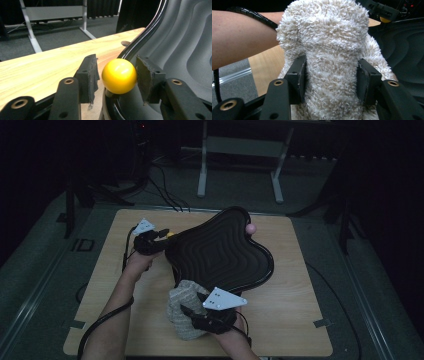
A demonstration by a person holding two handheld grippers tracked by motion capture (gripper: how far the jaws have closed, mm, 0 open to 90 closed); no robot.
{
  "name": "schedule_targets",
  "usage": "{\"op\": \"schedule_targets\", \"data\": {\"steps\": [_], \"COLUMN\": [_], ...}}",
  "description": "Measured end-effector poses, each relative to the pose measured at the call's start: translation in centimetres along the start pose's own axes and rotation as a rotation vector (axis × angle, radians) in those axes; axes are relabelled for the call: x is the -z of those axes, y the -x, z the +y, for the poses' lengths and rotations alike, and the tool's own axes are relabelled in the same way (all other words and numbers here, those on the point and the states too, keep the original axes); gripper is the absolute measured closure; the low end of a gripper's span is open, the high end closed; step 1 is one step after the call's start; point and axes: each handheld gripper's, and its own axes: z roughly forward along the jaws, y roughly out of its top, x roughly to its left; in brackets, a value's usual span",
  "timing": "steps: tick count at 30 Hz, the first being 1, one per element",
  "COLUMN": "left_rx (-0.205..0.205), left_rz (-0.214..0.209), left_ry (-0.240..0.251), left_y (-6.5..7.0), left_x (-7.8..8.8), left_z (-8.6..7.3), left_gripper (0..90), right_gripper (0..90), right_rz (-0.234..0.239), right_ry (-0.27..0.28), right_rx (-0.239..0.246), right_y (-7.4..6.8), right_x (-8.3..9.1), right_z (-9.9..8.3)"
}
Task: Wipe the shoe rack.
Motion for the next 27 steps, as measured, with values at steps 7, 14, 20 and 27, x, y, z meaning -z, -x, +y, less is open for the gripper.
{"op": "schedule_targets", "data": {"steps": [7, 14, 20, 27], "left_rx": [-0.008, 0.013, 0.057, 0.038], "left_rz": [0.015, 0.042, 0.088, 0.129], "left_ry": [0.011, 0.014, 0.045, 0.053], "left_y": [0.3, 0.1, -0.4, -0.3], "left_x": [0.0, 1.0, 3.5, 6.3], "left_z": [0.0, -0.4, -1.6, -2.8], "left_gripper": [57.8, 58.5, 58.5, 58.7], "right_gripper": [48.8, 49.0, 49.6, 50.6], "right_rz": [0.001, -0.004, -0.028, -0.07], "right_ry": [0.003, -0.003, -0.012, -0.017], "right_rx": [-0.003, 0.009, 0.011, 0.002], "right_y": [0.0, 0.2, 0.9, 2.0], "right_x": [-0.1, 0.0, 0.7, 1.7], "right_z": [-0.1, -0.1, -0.2, -0.4]}}
